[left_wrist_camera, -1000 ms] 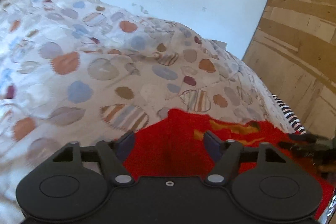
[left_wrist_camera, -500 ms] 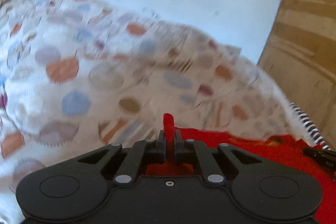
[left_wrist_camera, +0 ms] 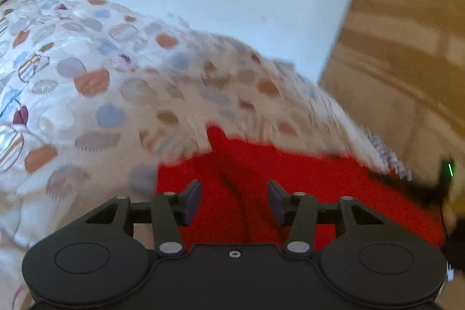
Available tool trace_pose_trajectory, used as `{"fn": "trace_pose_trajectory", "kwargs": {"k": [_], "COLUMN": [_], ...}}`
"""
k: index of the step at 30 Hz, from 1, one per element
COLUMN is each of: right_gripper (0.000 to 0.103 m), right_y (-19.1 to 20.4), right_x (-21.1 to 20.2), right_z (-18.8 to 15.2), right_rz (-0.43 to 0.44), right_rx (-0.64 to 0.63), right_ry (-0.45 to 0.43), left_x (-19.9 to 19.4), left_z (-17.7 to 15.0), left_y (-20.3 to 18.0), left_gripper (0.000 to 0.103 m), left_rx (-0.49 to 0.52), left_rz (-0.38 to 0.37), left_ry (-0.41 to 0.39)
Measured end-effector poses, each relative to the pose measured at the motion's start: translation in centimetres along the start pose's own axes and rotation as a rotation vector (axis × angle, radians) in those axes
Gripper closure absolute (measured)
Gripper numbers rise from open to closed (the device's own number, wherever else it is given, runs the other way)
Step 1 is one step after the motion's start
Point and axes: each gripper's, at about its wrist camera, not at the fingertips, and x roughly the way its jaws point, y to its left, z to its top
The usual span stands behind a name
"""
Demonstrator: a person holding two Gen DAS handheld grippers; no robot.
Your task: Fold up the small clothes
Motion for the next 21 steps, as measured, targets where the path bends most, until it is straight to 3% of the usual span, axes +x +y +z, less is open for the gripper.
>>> {"fn": "trace_pose_trajectory", "kwargs": {"k": [3, 5, 7, 8, 10, 12, 14, 16, 18, 21], "right_gripper": [0.071, 0.07, 0.07, 0.07, 0.07, 0.07, 0.07, 0.071, 0.072, 0.08], "right_y": [0.0, 0.0, 0.1, 0.1, 0.2, 0.2, 0.3, 0.4, 0.5, 0.7], "right_x": [0.0, 0.0, 0.0, 0.0, 0.0, 0.0, 0.0, 0.0, -0.3, -0.8], "right_z": [0.0, -0.1, -0.1, -0.1, -0.1, -0.1, -0.1, -0.2, -0.3, -0.6], "right_rz": [-0.001, -0.002, -0.002, -0.003, -0.006, -0.006, -0.007, -0.014, -0.025, -0.032], "right_rx": [-0.006, -0.009, -0.01, -0.01, -0.012, -0.012, -0.015, -0.019, -0.023, -0.033], "right_ry": [0.003, 0.004, 0.004, 0.005, 0.006, 0.006, 0.004, 0.001, -0.009, -0.029], "left_x": [-0.5, -0.1, 0.6, 0.6, -0.2, -1.5, -2.7, -2.5, -1.9, -2.3], "left_z": [-1.4, -1.7, -1.7, -1.6, -1.5, -1.3, -1.8, -3.5, -5.6, -7.2], "left_y": [-1.0, -1.5, -2.2, -2.7, -3.8, -3.3, -1.5, 0.9, 2.5, 3.3], "left_gripper": [0.052, 0.053, 0.088, 0.094, 0.096, 0.096, 0.096, 0.097, 0.097, 0.096], "left_rx": [0.053, 0.081, 0.118, 0.139, 0.163, 0.058, -0.124, -0.347, -0.497, -0.586], "left_rz": [-0.045, -0.031, -0.007, -0.011, 0.042, 0.071, 0.09, 0.077, 0.066, 0.041], "left_ry": [0.058, 0.078, 0.104, 0.098, 0.029, -0.052, -0.099, -0.064, -0.051, -0.109]}}
